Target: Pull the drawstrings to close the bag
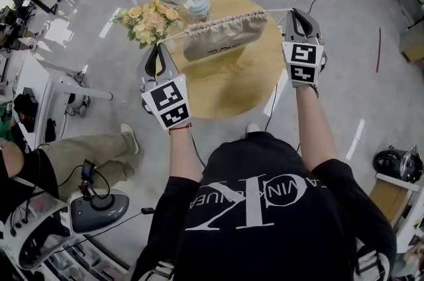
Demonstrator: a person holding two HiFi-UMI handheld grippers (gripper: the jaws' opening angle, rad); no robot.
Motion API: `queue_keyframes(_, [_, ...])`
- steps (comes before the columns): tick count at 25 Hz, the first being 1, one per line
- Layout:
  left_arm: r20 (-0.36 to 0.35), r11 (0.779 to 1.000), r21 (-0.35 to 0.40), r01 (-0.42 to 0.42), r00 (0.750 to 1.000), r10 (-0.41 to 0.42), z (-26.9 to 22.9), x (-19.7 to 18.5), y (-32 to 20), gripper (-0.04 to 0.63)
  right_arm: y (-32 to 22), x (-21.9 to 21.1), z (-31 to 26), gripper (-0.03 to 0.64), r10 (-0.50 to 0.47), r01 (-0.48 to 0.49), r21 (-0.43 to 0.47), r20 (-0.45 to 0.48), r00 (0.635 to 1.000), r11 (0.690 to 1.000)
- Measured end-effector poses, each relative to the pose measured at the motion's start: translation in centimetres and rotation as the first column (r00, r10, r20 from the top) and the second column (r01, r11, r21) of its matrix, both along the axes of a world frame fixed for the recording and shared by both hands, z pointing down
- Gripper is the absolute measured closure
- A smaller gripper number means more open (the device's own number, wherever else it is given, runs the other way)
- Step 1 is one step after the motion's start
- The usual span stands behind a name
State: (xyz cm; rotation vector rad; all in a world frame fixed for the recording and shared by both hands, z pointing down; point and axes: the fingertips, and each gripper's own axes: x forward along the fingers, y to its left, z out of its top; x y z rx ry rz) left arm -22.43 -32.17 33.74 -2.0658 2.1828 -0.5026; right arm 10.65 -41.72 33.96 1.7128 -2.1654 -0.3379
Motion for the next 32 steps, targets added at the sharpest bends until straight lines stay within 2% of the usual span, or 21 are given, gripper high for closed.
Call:
queue_keyframes(5, [0.025, 1.000, 0.015, -0.004, 1.000, 0.004, -0.9, 1.2, 0.4, 0.583, 0.0, 2.6, -1.2, 0.597, 0.028, -0.029, 0.024, 0.042, 0.999, 0.999])
queue_keyframes(16, [-0.023, 1.000, -0.032, 0.001, 1.000, -0.002, 1.5, -0.1, 0.5, 0.584, -1.6, 4.4, 0.8, 0.597, 0.108, -0.101, -0.072, 0.107, 0.988, 0.992])
queue_keyframes(21, [-0.003, 0.999, -0.036, 0.026, 1.000, -0.026, 1.5, -1.5, 1.2, 0.584, -1.5, 5.4, 0.7, 0.597, 0.127, -0.122, -0.069, 0.077, 0.989, 0.990])
queue_keyframes(26, [0.012, 0.997, -0.044, 0.056, 0.998, -0.055, 2.1, -3.8, 2.3, 0.584, -1.6, 4.7, 0.5, 0.597, 0.112, -0.110, -0.043, 0.043, 0.993, 0.993])
queue_keyframes(32, [-0.010, 0.996, -0.048, 0.076, 0.997, -0.076, 2.3, -5.8, 3.9, 0.584, -1.7, 4.2, 0.2, 0.597, 0.095, -0.093, -0.043, 0.039, 0.995, 0.995])
